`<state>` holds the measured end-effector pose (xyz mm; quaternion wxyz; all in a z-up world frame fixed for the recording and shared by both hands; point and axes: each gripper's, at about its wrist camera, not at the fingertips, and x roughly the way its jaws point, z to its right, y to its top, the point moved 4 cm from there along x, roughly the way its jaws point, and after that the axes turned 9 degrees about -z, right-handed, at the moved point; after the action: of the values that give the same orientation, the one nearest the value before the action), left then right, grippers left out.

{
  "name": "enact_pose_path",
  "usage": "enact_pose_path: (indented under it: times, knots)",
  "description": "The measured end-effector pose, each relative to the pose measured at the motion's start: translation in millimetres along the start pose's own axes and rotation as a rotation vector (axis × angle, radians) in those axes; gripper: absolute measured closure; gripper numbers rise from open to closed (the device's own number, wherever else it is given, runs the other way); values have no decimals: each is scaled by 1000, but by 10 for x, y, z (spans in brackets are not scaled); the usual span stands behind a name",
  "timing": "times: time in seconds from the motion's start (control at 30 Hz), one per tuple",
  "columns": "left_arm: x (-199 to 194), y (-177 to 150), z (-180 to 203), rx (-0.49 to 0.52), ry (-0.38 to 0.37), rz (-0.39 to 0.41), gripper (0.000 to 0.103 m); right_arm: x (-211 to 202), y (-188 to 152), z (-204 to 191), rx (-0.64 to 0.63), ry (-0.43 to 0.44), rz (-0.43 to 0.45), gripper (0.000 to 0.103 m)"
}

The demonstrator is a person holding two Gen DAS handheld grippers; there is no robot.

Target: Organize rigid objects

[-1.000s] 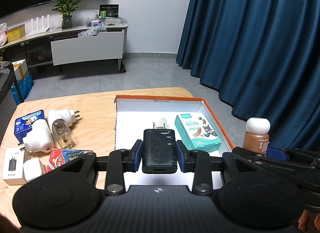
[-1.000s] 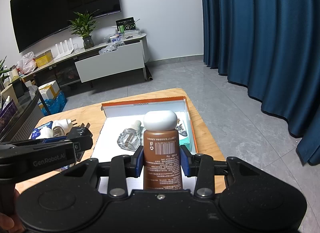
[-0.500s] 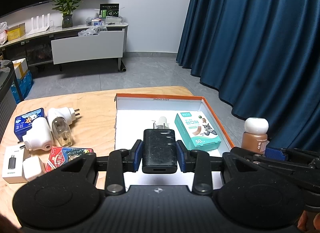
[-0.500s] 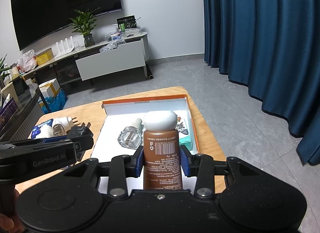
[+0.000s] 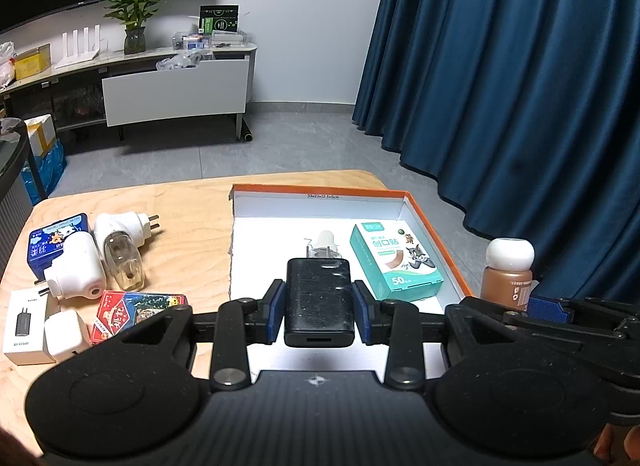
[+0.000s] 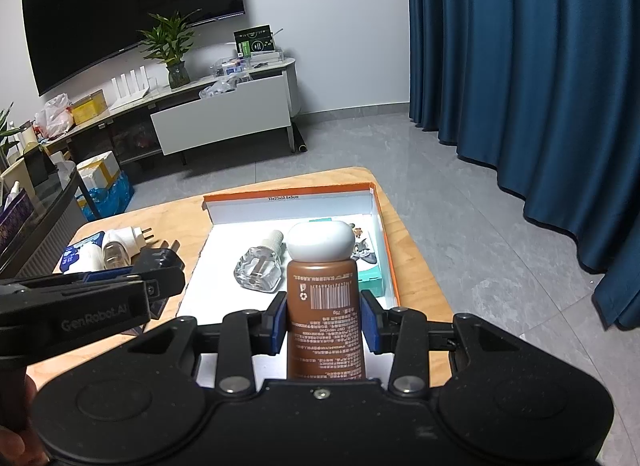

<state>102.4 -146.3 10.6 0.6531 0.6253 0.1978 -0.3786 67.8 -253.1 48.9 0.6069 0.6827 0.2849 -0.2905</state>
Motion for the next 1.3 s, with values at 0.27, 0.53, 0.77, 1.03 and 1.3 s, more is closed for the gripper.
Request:
enact_pose_path:
  times: [0.27, 0.53, 0.77, 1.03, 1.3]
  knots:
    - [5, 1, -6, 0, 0, -5, 67, 35, 40, -7, -4, -1, -13, 57]
    - [13, 3, -9, 1, 1, -7, 67, 51, 55, -20, -11, -1, -20, 57]
    - [17, -6, -14, 1, 0, -7, 67, 69, 56, -23, -13, 0, -29, 57]
    - [42, -16, -38, -4, 1, -14, 67, 88, 55, -29, -18, 2, -36, 57]
    - [61, -22, -53, -6, 1, -20, 67, 126, 58, -30, -19, 2, -49, 57]
